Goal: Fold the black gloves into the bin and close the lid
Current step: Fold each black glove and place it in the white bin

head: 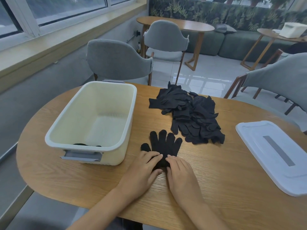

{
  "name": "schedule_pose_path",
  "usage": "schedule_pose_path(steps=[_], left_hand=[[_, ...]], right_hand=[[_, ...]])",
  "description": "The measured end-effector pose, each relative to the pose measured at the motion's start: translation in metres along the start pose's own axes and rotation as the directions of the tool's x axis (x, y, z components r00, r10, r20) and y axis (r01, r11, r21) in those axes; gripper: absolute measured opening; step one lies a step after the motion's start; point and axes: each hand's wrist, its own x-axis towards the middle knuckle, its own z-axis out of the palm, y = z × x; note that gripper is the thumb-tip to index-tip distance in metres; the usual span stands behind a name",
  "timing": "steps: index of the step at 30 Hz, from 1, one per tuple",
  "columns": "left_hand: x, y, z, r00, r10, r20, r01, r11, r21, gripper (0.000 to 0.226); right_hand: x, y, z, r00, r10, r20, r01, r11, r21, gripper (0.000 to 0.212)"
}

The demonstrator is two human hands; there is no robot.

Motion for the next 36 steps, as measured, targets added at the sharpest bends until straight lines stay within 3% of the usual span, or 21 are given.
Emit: schedule_pose_path(steps=[5,14,23,31,36], left_hand=[[0.002,-0.002,-0.004,1.000,-0.028,-0.009,0.027,0.997,-0.073,0.040],[0.017,0.002,-0.008,0.951,-0.307,-0.031,0.289,0.922,-0.259,0.027],[0.044,0.008,-0.011,0.889,-0.451,-0.077,0.419,0.869,-0.262,0.025],[0.045,0.006,-0.004,0.915,-0.360,-0.184,0.339,0.931,-0.138,0.018],[0.045,0.004,0.002,0.935,-0.288,-0.205,0.279,0.958,-0.073,0.013]], right_hand=[[0.000,-0.001,-0.009,0.996,0.084,-0.011,-0.082,0.990,0.116,0.028],[0.022,0.000,-0.021,0.935,0.350,0.064,-0.349,0.866,0.358,0.016],[0.052,0.009,-0.006,0.909,0.414,0.057,-0.414,0.875,0.252,0.019],[0.053,0.003,-0.007,0.954,0.295,-0.050,-0.290,0.953,0.085,0.014],[0.043,0.007,-0.012,0.990,-0.030,-0.139,0.019,0.997,-0.081,0.014]])
